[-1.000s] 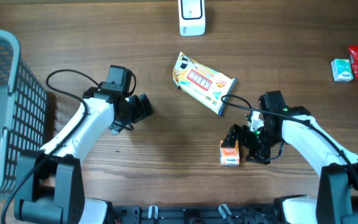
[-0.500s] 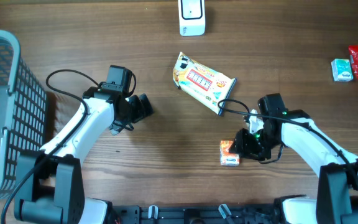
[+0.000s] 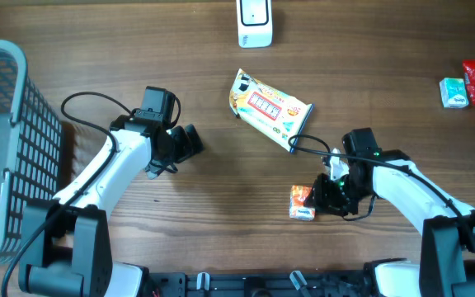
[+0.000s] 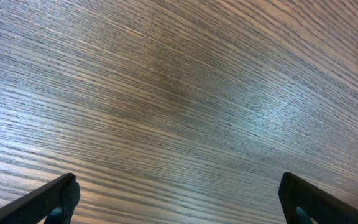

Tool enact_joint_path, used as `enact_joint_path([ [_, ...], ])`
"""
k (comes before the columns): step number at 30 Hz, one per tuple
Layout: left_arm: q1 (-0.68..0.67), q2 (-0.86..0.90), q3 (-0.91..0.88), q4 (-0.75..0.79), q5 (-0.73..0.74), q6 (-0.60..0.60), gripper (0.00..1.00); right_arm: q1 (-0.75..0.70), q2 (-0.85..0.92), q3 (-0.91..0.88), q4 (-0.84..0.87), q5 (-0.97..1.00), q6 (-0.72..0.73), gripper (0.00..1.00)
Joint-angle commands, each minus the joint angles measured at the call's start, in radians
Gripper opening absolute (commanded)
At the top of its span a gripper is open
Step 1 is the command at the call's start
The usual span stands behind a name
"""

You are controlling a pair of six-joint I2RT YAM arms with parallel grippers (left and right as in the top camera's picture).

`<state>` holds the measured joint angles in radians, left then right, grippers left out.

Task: Scan the item barcode

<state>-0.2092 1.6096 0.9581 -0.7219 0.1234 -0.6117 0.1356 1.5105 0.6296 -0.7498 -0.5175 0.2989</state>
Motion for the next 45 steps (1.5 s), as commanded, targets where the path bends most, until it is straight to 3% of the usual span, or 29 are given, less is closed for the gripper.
enact_joint_path([
  [1,0.005,-0.006,0.009,-0.001,-0.01,0.005,1.0,0.0,-0.009,-0.01,0.005,-0.015,0.02,0.3],
  [5,0.005,-0.006,0.009,0.0,-0.01,0.005,1.0,0.0,-0.009,-0.009,0.005,-0.015,0.026,0.04],
  [11,0.005,-0.006,0.009,-0.001,-0.01,0.005,1.0,-0.001,-0.009,0.05,-0.033,-0.048,0.005,0.04],
  [15,0.005,-0.006,0.009,-0.001,-0.01,0.005,1.0,-0.001,-0.009,0.128,-0.015,-0.23,-0.094,0.04],
  [23,0.005,-0.006,0.009,-0.001,-0.01,0.005,1.0,-0.045,-0.008,0.145,0.34,-0.756,-0.156,0.04],
  [27,0.005,-0.006,0.009,-0.001,-0.01,0.005,1.0,-0.121,0.075,0.145,0.622,-1.107,0.003,0.04],
  [35,0.005,-0.006,0.009,-0.001,-0.01,0.005,1.0,-0.12,0.187,0.143,1.033,-1.107,0.498,0.04],
  [40,0.005,-0.006,0.009,-0.001,-0.01,0.005,1.0,-0.071,0.184,0.142,1.037,-1.107,0.508,0.04],
  [45,0.005,-0.006,0.009,0.0,-0.01,0.005,1.0,-0.043,0.176,0.143,1.089,-1.107,0.358,0.04],
])
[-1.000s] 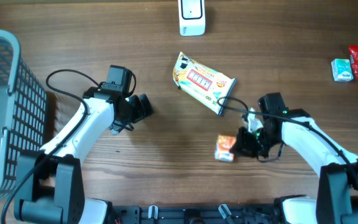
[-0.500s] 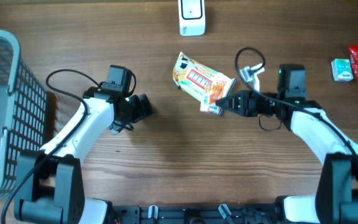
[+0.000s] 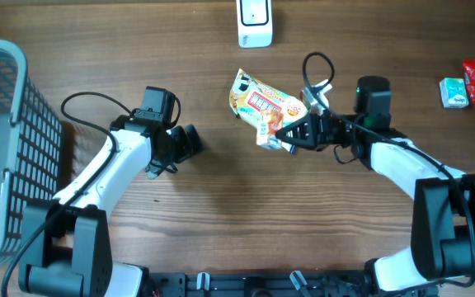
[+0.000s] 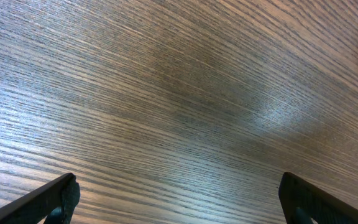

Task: Scan the item barcode
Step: 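Lift the orange box and carry it toward the scanner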

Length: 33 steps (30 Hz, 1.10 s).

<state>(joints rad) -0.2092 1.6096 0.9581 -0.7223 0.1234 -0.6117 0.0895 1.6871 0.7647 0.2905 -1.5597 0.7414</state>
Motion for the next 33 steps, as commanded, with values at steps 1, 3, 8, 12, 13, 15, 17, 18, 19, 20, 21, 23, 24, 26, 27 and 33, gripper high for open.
enact_joint_path([
  [1,0.005,-0.006,0.009,0.0,-0.01,0.005,1.0,0.002,-0.001,0.008,0.12,-0.065,-0.083,0.04],
  [3,0.005,-0.006,0.009,0.0,-0.01,0.005,1.0,0.001,-0.001,0.008,0.318,-0.064,-0.014,0.04],
  [8,0.005,-0.006,0.009,0.0,-0.01,0.005,1.0,-0.035,-0.001,0.008,1.143,-0.064,0.542,0.04],
  [12,0.005,-0.006,0.009,0.0,-0.01,0.005,1.0,-0.129,-0.002,0.008,1.025,-0.062,0.619,0.04],
  [13,0.005,-0.006,0.009,0.0,-0.01,0.005,1.0,-0.17,-0.002,0.008,0.901,-0.062,0.608,0.04],
  [15,0.005,-0.006,0.009,0.0,-0.01,0.005,1.0,-0.245,0.01,0.008,0.777,-0.062,0.6,0.04],
  [17,0.005,-0.006,0.009,0.0,-0.01,0.005,1.0,-0.311,0.018,0.008,0.718,-0.061,0.609,0.04],
  [18,0.005,-0.006,0.009,0.0,-0.01,0.005,1.0,-0.337,0.018,0.008,0.69,-0.062,0.61,0.04],
  [19,0.005,-0.006,0.009,0.0,-0.01,0.005,1.0,-0.351,0.018,0.008,0.683,-0.062,0.612,0.04],
  [20,0.005,-0.006,0.009,0.0,-0.01,0.005,1.0,-0.357,0.018,0.008,0.684,-0.062,0.612,0.04],
  [21,0.005,-0.006,0.009,0.0,-0.01,0.005,1.0,-0.356,0.018,0.008,0.685,-0.062,0.608,0.04],
  [23,0.005,-0.006,0.009,0.0,-0.01,0.005,1.0,-0.351,0.018,0.008,0.685,-0.062,0.589,0.04],
  [24,0.005,-0.006,0.009,0.0,-0.01,0.005,1.0,-0.348,0.018,0.008,0.685,-0.062,0.586,0.04],
  [26,0.005,-0.006,0.009,0.0,-0.01,0.005,1.0,-0.333,0.018,0.008,0.687,-0.063,0.568,0.04],
  [27,0.005,-0.006,0.009,0.0,-0.01,0.005,1.0,-0.319,0.018,0.008,0.695,-0.063,0.557,0.04],
  [33,0.005,-0.006,0.009,0.0,-0.01,0.005,1.0,-0.249,0.018,0.008,0.692,-0.062,0.562,0.04],
])
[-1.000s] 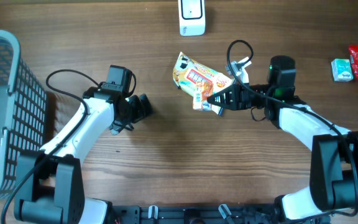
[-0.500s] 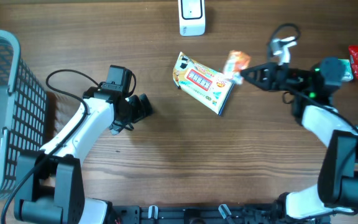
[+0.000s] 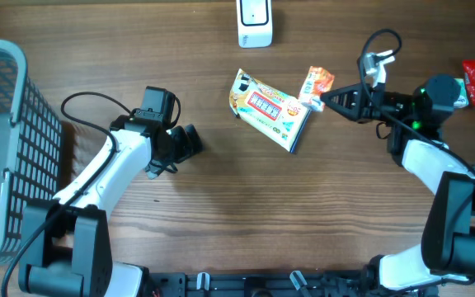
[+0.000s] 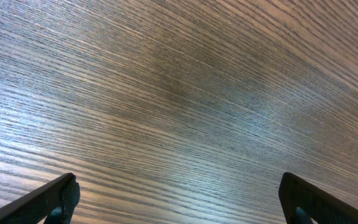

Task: Scan the item barcode
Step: 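Lift the orange box and carry it toward the scanner, then hold the orange box in front of the scanner, then pull away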

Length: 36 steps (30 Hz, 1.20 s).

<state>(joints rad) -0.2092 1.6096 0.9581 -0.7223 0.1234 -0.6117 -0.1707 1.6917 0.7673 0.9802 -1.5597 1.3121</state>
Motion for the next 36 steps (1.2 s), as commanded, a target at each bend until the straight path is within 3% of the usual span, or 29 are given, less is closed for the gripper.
enact_joint_path([
  [1,0.005,-0.006,0.009,0.0,-0.01,0.005,1.0,0.011,0.013,0.005,0.003,-0.062,0.0,0.04],
  [8,0.005,-0.006,0.009,0.0,-0.01,0.005,1.0,0.011,0.013,0.005,0.003,-0.04,0.008,0.04],
  [11,0.005,-0.006,0.009,0.0,-0.01,0.005,1.0,0.018,0.013,0.005,0.009,0.06,0.103,0.04],
  [16,0.005,-0.006,0.009,0.0,-0.01,0.005,1.0,0.088,0.013,0.005,0.058,0.198,0.103,0.04],
  [19,0.005,-0.006,0.009,0.0,-0.01,0.005,1.0,0.136,0.013,0.01,0.033,0.4,0.088,0.05],
  [21,0.005,-0.006,0.009,0.0,-0.01,0.005,1.0,0.174,0.013,0.071,-0.182,0.557,-0.077,0.04],
  [22,0.005,-0.006,0.009,0.0,-0.01,0.005,1.0,0.207,0.013,0.163,-0.47,0.72,-0.253,0.04],
  [24,0.005,-0.006,0.009,0.0,-0.01,0.005,1.0,0.266,0.013,0.32,-0.848,0.982,-0.47,0.05],
  [27,0.005,-0.006,0.009,0.0,-0.01,0.005,1.0,0.391,0.019,0.617,-1.266,1.5,-0.751,0.05],
  [30,0.005,-0.006,0.009,0.0,-0.01,0.005,1.0,0.482,0.068,0.762,-1.323,1.855,-0.935,0.04],
  [36,0.005,-0.006,0.009,0.0,-0.01,0.005,1.0,0.581,0.278,0.776,-0.982,1.913,-1.344,0.05],
])
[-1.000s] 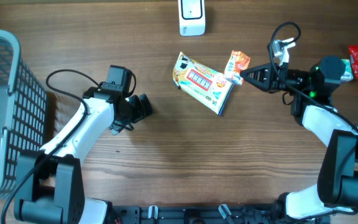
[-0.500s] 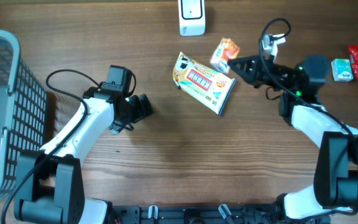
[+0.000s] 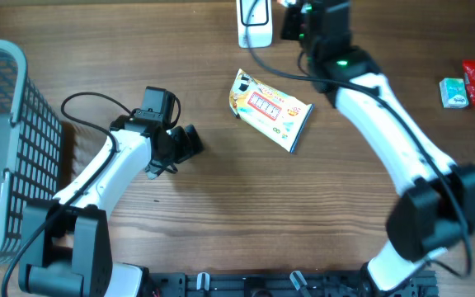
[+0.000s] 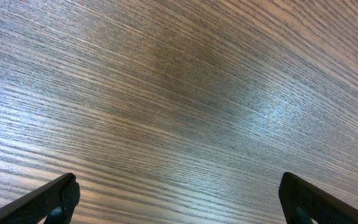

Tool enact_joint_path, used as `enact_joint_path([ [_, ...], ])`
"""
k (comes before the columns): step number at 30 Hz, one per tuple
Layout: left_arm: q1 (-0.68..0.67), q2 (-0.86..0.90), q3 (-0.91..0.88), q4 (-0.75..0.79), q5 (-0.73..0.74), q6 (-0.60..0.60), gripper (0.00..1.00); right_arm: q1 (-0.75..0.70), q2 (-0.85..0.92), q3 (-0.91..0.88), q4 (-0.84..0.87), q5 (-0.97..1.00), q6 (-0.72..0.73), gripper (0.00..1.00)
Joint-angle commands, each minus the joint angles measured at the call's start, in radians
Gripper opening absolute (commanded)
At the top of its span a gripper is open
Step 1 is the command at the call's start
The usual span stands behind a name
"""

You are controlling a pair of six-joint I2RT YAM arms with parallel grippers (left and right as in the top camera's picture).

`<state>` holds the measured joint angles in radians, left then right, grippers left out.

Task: Scan the item barcode
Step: 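Hold the orange box in front of the scanner, then pull away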

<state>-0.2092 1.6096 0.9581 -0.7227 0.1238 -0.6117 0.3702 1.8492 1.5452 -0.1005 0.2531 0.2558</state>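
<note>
The white scanner (image 3: 254, 22) stands at the table's far edge. My right gripper (image 3: 291, 11) is right beside it, at the top border of the overhead view, its fingers largely cut off. The small orange and white carton does not show anywhere on the table. A yellow snack pack (image 3: 270, 110) lies flat in the middle, below the scanner. My left gripper (image 3: 193, 142) rests at centre left with its fingers (image 4: 55, 199) wide apart over bare wood and nothing between them.
A grey mesh basket (image 3: 2, 124) fills the left edge. A green and white packet (image 3: 453, 91) and a red packet lie at the far right. The table (image 3: 246, 214) is dark wood.
My right arm has moved from the right of the snack pack to the far edge beside the scanner. The orange carton it held is no longer in sight. The left arm is unchanged.
My right gripper was at the small orange carton near the front of the table. It then held the carton lifted over the snack pack, then to the pack's upper right. Now it is by the scanner. The left gripper stayed open throughout.
</note>
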Motion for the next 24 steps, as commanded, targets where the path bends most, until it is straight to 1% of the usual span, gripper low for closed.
enact_joint_path([
  [1,0.005,-0.006,0.009,0.0,-0.01,0.005,1.0,0.052,0.153,-0.002,0.158,0.108,-0.373,0.05],
  [3,0.005,-0.006,0.009,0.0,-0.01,0.005,1.0,0.092,0.238,-0.002,0.337,0.204,-0.666,0.05],
  [4,0.005,-0.006,0.009,0.0,-0.01,0.005,1.0,0.107,0.27,-0.002,0.414,0.246,-0.785,0.05],
  [5,0.005,-0.006,0.009,0.0,-0.01,0.005,1.0,0.123,0.312,-0.002,0.506,0.268,-0.961,0.05],
  [6,0.005,-0.006,0.009,0.0,-0.01,0.005,1.0,0.127,0.341,-0.002,0.555,0.268,-1.082,0.04],
  [8,0.005,-0.006,0.009,0.0,-0.01,0.005,1.0,0.127,0.388,-0.002,0.634,0.272,-1.261,0.04],
  [10,0.005,-0.006,0.009,0.0,-0.01,0.005,1.0,0.119,0.418,-0.002,0.647,0.272,-1.35,0.04],
  [11,0.005,-0.006,0.009,0.0,-0.01,0.005,1.0,0.112,0.427,-0.002,0.646,0.272,-1.38,0.05],
  [13,0.005,-0.006,0.009,0.0,-0.01,0.005,1.0,0.102,0.438,-0.002,0.657,0.272,-1.39,0.04],
  [18,0.005,-0.006,0.009,0.0,-0.01,0.005,1.0,0.074,0.451,-0.002,0.675,0.277,-1.353,0.04],
  [21,0.005,-0.006,0.009,0.0,-0.01,0.005,1.0,0.049,0.451,-0.002,0.735,0.34,-1.328,0.04],
  [24,0.005,-0.006,0.009,0.0,-0.01,0.005,1.0,-0.026,0.451,-0.002,0.762,0.508,-1.312,0.04],
])
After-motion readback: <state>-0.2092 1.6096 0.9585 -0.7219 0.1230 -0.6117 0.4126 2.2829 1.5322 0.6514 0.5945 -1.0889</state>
